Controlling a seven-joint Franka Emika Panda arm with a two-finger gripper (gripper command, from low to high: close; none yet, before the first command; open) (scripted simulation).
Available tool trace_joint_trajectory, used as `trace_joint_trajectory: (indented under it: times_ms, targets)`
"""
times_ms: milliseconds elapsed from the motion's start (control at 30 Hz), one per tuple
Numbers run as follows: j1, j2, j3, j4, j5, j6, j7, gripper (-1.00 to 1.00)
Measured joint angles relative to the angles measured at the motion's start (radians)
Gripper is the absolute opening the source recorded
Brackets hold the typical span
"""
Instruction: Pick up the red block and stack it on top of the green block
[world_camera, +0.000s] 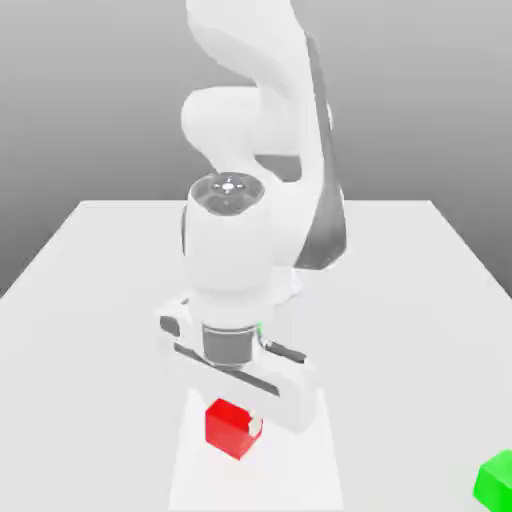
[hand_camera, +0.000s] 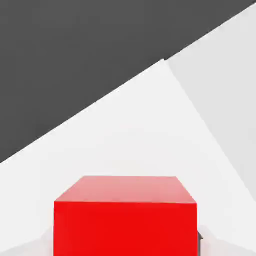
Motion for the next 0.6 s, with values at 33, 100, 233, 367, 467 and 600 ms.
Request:
trace_joint_trajectory:
  times_ms: [33,100,233,367,467,600]
  targets:
    - [0.019,0.010,0.023,0.030,-0.010,-0.022,-0.025,-1.00]
    - [0.062,0.039,0.073,0.097,-0.034,-0.065,-0.077,-1.00]
    - [0.152,0.105,0.171,0.233,-0.089,-0.145,-0.177,-1.00]
    - [0.246,0.177,0.258,0.366,-0.148,-0.217,-0.269,-1.00]
    - [0.302,0.280,0.242,0.410,-0.216,-0.166,-0.260,-1.00]
    - [0.316,0.313,0.227,0.416,-0.235,-0.139,-0.249,1.00]
